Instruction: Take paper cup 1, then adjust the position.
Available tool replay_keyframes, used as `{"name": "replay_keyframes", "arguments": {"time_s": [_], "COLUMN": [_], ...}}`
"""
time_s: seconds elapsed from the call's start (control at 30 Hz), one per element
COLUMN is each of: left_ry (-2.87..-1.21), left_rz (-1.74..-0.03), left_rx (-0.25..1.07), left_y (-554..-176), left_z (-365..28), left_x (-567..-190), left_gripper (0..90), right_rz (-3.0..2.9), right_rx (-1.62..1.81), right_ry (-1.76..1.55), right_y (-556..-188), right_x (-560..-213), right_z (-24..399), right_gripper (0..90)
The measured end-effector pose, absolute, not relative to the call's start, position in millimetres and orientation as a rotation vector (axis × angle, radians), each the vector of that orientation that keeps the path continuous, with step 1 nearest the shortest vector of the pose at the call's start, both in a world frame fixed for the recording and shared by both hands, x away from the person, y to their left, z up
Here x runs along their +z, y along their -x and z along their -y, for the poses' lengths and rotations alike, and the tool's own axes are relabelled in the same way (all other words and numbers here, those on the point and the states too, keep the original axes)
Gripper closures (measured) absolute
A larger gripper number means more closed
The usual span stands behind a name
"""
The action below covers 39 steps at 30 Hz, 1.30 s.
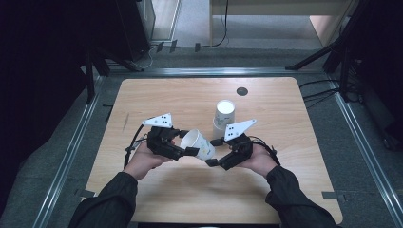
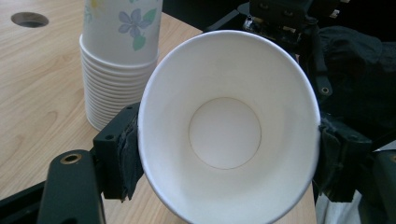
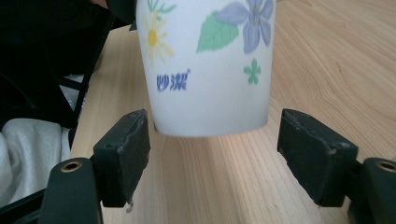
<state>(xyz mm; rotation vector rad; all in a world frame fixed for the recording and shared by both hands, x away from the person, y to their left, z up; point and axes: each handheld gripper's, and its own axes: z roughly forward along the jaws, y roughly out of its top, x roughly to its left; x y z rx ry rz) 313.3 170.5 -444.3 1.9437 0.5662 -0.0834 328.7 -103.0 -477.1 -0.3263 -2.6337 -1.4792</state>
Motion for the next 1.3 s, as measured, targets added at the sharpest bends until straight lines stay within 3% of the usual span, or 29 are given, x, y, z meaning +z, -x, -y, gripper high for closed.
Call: {"name": "replay_keyframes", "arguments": {"time_s": [1.3], "left_ry": [-2.086], "left_rz": [-0.790], "left_rx": [0.116], "left_y": [-327.5], "left_z": [-213.9], "left_x": [-445.3], "left_gripper": [23.4], "right_rz": [2.732], "right_rx": [-1.431], "right_ry": [0.575], "right_y": [-339.8], "right_x": [-484.2], "right_z": [153.1], "right_gripper": [28.4]}}
